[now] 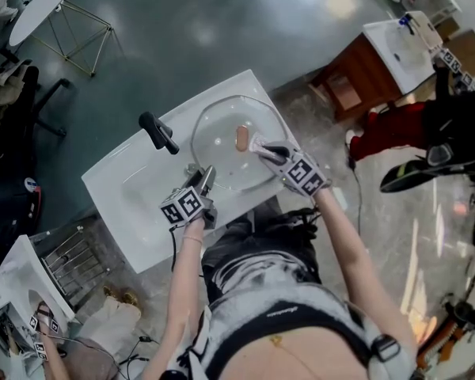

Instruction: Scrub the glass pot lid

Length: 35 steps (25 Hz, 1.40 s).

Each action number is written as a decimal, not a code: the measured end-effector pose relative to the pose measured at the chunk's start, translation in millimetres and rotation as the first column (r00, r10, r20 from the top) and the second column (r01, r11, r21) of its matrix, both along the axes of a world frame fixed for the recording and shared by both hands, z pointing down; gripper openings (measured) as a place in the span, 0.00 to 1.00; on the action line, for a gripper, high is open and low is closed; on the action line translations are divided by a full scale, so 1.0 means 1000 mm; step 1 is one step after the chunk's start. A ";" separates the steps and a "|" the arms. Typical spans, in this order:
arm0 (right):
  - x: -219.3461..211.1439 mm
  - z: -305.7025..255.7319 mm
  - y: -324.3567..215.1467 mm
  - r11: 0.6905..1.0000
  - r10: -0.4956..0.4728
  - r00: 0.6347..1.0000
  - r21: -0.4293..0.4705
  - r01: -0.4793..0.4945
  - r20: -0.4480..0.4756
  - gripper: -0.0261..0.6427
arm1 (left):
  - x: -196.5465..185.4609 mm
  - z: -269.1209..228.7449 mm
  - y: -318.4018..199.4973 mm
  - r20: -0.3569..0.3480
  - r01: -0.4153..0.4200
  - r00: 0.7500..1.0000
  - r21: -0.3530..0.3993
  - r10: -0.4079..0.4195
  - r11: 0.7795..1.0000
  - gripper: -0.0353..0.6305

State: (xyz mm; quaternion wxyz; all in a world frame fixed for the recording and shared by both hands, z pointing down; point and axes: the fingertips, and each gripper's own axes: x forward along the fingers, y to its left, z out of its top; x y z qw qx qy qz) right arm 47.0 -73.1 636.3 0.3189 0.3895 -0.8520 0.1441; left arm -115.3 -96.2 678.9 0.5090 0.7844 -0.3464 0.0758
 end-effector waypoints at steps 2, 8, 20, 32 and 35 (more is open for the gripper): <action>-0.010 0.000 0.009 0.999 -0.042 0.999 -0.004 0.042 0.004 0.18 | 0.001 0.001 0.000 -0.006 0.001 1.000 -0.005 -0.001 1.000 0.33; -0.042 0.001 0.035 0.981 -0.191 0.981 -0.029 0.190 -0.027 0.18 | -0.001 -0.001 0.001 0.022 0.000 1.000 0.009 0.000 1.000 0.34; -0.105 -0.001 0.019 0.957 -0.290 0.949 -0.016 0.290 -0.123 0.18 | -0.001 0.001 0.002 0.017 0.002 1.000 0.013 -0.002 1.000 0.34; -0.144 -0.002 -0.031 0.996 -0.083 0.987 -0.037 0.078 -0.136 0.18 | 0.001 0.001 0.003 0.025 -0.013 1.000 0.019 0.012 1.000 0.34; -0.148 0.000 -0.041 1.000 -0.024 0.987 -0.021 0.021 -0.160 0.18 | 0.003 0.001 0.003 0.029 -0.023 0.999 0.026 0.022 0.999 0.34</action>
